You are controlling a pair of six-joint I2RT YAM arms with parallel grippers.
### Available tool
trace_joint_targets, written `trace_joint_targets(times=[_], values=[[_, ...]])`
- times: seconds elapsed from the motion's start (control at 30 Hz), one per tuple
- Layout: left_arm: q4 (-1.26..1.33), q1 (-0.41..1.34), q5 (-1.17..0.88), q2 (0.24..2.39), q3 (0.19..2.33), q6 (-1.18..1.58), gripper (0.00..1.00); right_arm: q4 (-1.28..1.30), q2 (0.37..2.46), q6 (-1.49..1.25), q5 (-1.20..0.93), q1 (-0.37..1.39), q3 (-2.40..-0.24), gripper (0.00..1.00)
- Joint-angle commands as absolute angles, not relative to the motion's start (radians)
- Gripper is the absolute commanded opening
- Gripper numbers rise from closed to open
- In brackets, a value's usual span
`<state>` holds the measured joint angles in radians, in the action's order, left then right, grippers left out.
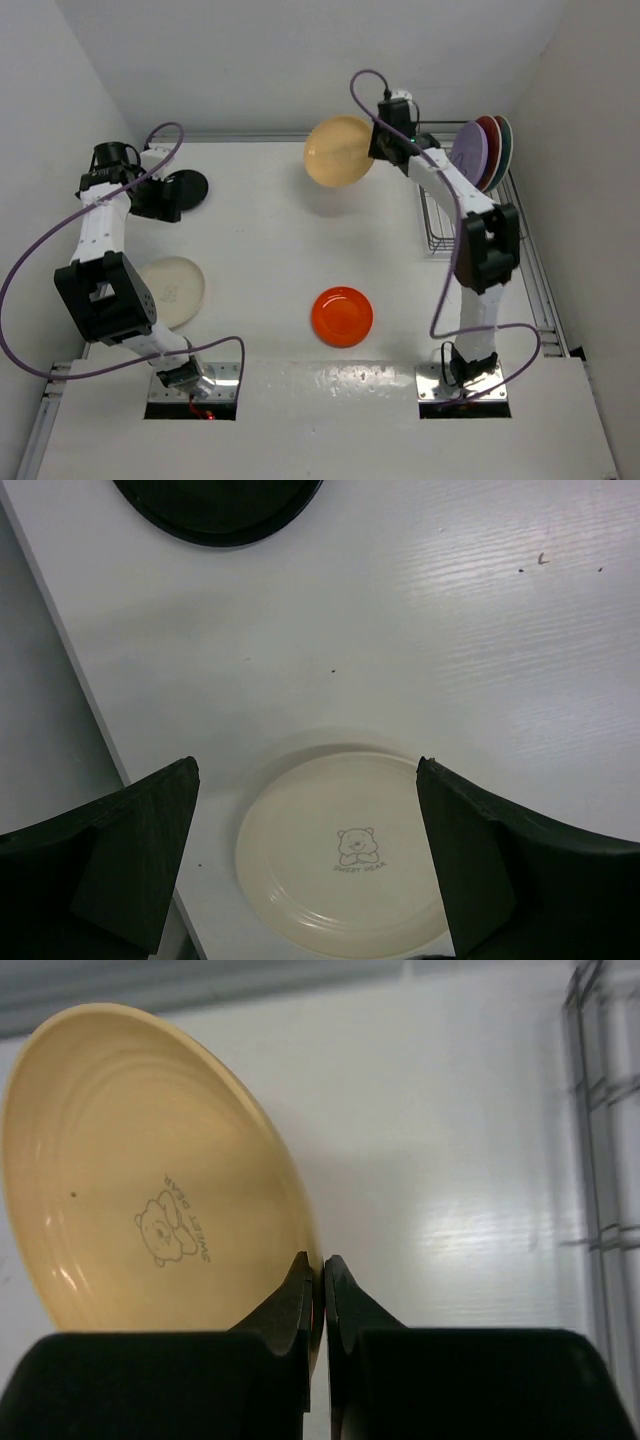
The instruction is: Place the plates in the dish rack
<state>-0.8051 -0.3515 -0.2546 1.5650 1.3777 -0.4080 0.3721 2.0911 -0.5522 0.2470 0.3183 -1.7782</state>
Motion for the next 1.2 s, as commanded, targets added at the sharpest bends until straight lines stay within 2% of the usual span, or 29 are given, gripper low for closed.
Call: trace_joint_targets(times=[0.0, 0.13, 0.17, 0.2, 0.23, 0.3, 0.43, 0.63, 0.9, 1.17], values=[[-0.785, -0.321, -0.305, 1.561, 1.448, -0.414, 0.95, 0.232, 1.834, -0.289, 0.304, 0.299, -1.784, 0.00], [-0.785, -0.258, -0.314, 1.591, 1.503, -0.403, 0.95, 0.186, 1.721, -0.051, 0.487, 0.262, -1.764, 0.00], [-0.785, -0.236, -0.314, 1.591, 1.503, -0.403, 0.95, 0.158, 1.709, 0.103, 0.647, 0.253, -1.729, 0.00], [-0.785, -0.236, -0.314, 1.591, 1.514, -0.403, 0.95, 0.123, 1.686, 0.151, 0.704, 0.244, -1.714, 0.00], [-0.785, -0.223, -0.304, 1.600, 1.514, -0.403, 0.95, 0.012, 1.684, 0.304, 0.836, 0.227, -1.680, 0.00], [-0.785, -0.222, -0.304, 1.600, 1.514, -0.403, 0.95, -0.070, 1.692, 0.398, 0.906, 0.197, -1.660, 0.00], [-0.785, -0.213, -0.266, 1.629, 1.505, -0.403, 0.95, -0.437, 1.729, 0.721, 1.034, 0.149, -1.545, 0.00], [-0.785, -0.213, -0.256, 1.649, 1.505, -0.403, 0.95, -0.488, 1.819, 0.721, 1.081, 0.107, -1.509, 0.00], [-0.785, -0.232, -0.235, 1.678, 1.505, -0.413, 0.95, -0.517, 1.940, 0.719, 1.127, 0.130, -1.519, 0.00], [-0.795, -0.261, -0.253, 1.700, 1.514, -0.431, 0.95, -0.635, 1.996, 0.816, 1.192, 0.175, -1.424, 0.00]])
